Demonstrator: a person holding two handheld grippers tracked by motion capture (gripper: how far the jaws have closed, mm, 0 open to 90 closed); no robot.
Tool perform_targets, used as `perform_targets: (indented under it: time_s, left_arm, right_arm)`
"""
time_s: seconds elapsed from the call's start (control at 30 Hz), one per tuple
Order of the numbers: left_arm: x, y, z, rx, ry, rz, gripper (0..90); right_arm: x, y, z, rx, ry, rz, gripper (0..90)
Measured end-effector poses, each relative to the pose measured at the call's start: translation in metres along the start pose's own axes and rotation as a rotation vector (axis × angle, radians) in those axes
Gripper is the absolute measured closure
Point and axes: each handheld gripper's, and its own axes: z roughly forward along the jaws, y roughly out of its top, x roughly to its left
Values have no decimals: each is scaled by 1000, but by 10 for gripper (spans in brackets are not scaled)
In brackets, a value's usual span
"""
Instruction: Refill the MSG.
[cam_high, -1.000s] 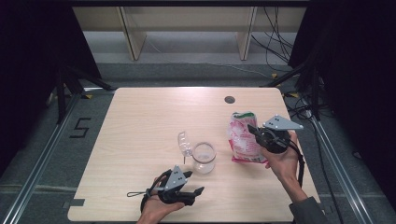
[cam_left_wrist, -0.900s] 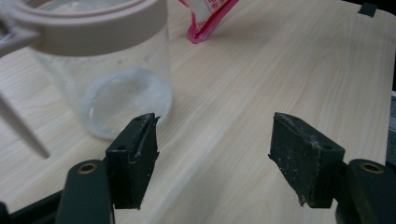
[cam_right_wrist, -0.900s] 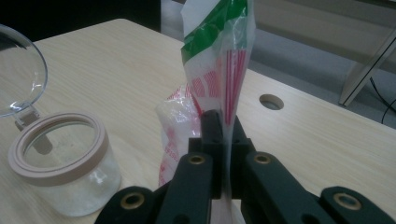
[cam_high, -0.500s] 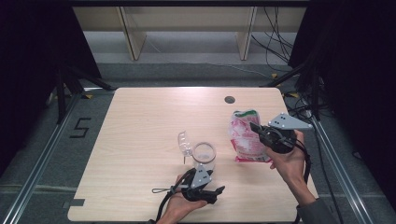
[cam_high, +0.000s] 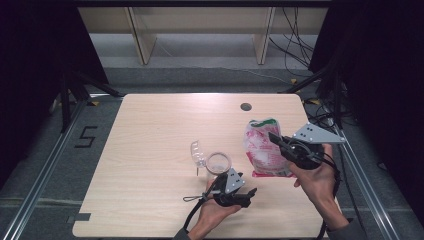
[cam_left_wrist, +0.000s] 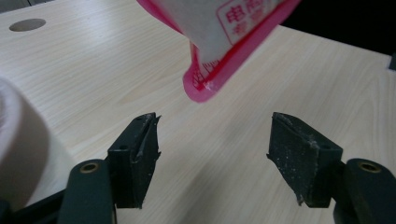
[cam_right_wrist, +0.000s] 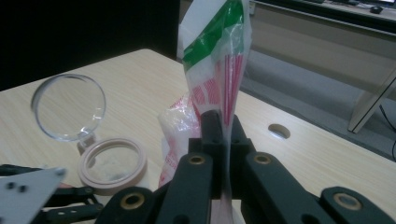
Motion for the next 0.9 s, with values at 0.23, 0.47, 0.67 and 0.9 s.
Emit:
perform_targets:
  time_s: [0.23,0.47,0.67,0.9]
  left_arm:
    - [-7,4,12,-27,-8,1,342]
    - [-17,5,16,-85,-1,36,608]
    - [-18,5,15,-124,-4,-4,711]
    - [-22,2,15,-142,-1,-26,722]
  right_arm:
    - [8,1,-9,-17,23,-16,900]
    - [13,1,-8,-8,53,-32,900]
    - [17,8,-2,4,50,-24,900]
    - [19,15,13,10,60,-61,900]
